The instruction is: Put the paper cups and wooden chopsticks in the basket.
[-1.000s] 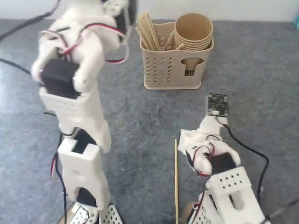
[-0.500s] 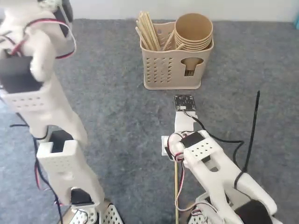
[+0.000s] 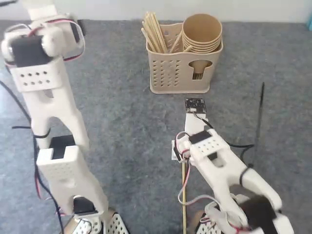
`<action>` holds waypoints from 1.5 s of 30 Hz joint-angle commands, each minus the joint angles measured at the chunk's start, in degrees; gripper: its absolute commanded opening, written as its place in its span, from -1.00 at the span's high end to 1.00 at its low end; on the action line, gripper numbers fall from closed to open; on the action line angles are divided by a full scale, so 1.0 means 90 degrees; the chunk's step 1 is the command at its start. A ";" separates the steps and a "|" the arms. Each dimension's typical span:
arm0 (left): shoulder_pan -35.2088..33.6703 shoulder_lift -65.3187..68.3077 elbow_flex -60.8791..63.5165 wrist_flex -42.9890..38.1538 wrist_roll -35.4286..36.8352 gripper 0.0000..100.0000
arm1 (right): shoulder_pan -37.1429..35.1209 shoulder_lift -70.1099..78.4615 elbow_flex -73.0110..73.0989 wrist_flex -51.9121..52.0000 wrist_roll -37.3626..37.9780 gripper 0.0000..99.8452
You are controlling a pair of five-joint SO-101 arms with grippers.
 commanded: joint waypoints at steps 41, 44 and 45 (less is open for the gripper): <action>0.0117 -0.9670 1.2547 -0.4200 -0.0234 0.69 | 0.0933 -0.5563 -0.2559 -0.0523 0.1993 0.99; -0.0166 -0.9788 1.3104 -0.4640 -0.0225 0.69 | 0.0943 -0.5495 -0.2559 -0.1636 0.2032 0.99; -0.0254 -0.9797 1.3289 -0.4845 -0.0225 0.69 | 0.0943 -0.5407 -0.2589 -0.1958 0.2042 0.99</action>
